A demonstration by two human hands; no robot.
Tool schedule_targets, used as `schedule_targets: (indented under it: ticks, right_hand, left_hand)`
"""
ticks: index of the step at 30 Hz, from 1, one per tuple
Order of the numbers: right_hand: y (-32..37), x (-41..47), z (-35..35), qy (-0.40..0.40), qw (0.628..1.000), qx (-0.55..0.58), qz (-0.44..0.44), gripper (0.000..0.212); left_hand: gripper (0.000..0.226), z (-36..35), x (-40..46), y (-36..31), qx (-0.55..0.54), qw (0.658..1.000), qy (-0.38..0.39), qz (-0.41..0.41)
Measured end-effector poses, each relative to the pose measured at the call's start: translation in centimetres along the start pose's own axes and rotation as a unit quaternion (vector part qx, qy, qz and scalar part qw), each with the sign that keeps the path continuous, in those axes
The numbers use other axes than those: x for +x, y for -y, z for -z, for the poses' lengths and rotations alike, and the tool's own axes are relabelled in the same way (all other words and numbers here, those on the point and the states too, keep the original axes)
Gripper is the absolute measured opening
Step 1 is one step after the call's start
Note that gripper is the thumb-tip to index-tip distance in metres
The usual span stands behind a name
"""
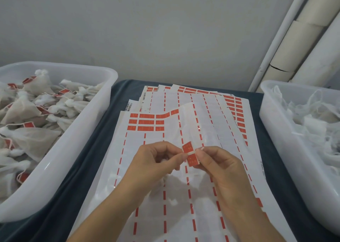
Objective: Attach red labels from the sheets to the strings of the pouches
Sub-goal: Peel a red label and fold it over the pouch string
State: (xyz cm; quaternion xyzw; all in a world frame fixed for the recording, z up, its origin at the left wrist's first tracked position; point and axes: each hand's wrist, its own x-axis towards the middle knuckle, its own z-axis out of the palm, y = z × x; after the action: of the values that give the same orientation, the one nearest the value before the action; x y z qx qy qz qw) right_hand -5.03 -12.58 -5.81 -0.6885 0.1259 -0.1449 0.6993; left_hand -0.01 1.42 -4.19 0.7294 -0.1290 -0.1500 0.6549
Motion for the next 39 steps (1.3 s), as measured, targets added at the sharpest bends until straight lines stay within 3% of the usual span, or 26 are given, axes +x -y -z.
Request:
schedule_targets:
  ticks: [4,7,9,12,15,19,21,23,26,28,32,39]
  right_hand:
    - [-0.1,-0.2,-0.1,-0.024,1.000,-0.014,0.006,0.031]
    - [-0.2,-0.3,-0.3,-0.031,0.999,0.015,-0.007,0.033]
    - [-0.4,-0.4,-0.4,-0.020,0.999,0.031,-0.017,0.031]
    - [-0.2,-0.4,-0.5,-0.011,0.999,0.043,-0.023,0.035]
    - [0.4,-0.5,-0.4,-0.013,1.000,0.012,0.006,0.035]
    - [0.9,-1.0,-0.3,-0.023,0.993,-0.068,0.096,0.018]
    - [0.8,-1.1,0.0,-0.034,0.974,-0.143,0.169,0.006]
    - [0.8,-1.1,0.2,-0.042,0.957,-0.185,0.221,0.007]
    - [1.2,-1.1,0.4,-0.048,0.972,-0.121,0.193,0.007]
    - [1.2,-1.0,0.4,-0.059,0.989,-0.037,0.129,0.018]
    - [0.9,-1.2,-0.5,-0.016,0.996,0.017,0.084,0.021]
    - [1.0,-1.7,-1.0,0.012,0.995,0.054,0.084,0.022]
  left_hand:
    - [0.020,-0.4,-0.2,-0.1,0.024,0.999,-0.030,-0.016]
    - [0.050,-0.6,-0.3,0.2,0.098,0.986,-0.090,-0.102]
    - [0.049,-0.6,-0.4,0.6,0.163,0.954,-0.125,-0.220]
    - [0.035,-0.7,-0.4,1.6,0.284,0.864,-0.163,-0.382]
    - [0.030,-0.9,-0.3,2.1,0.289,0.851,-0.161,-0.407]
    - [0.027,-0.8,-0.1,2.1,0.270,0.861,-0.166,-0.399]
    - [0.023,-0.8,-0.2,1.9,0.251,0.874,-0.150,-0.389]
    - [0.020,-0.9,-0.4,1.8,0.230,0.894,-0.122,-0.365]
    - [0.018,-1.2,-0.9,1.3,0.091,0.969,-0.081,-0.216]
    - [0.022,-1.3,-1.0,0.9,-0.033,0.993,-0.059,-0.101]
    - [0.032,-1.1,-1.1,0.3,-0.196,0.980,-0.031,-0.015]
    - [0.032,-1.3,-1.3,0.4,-0.232,0.973,-0.008,-0.005]
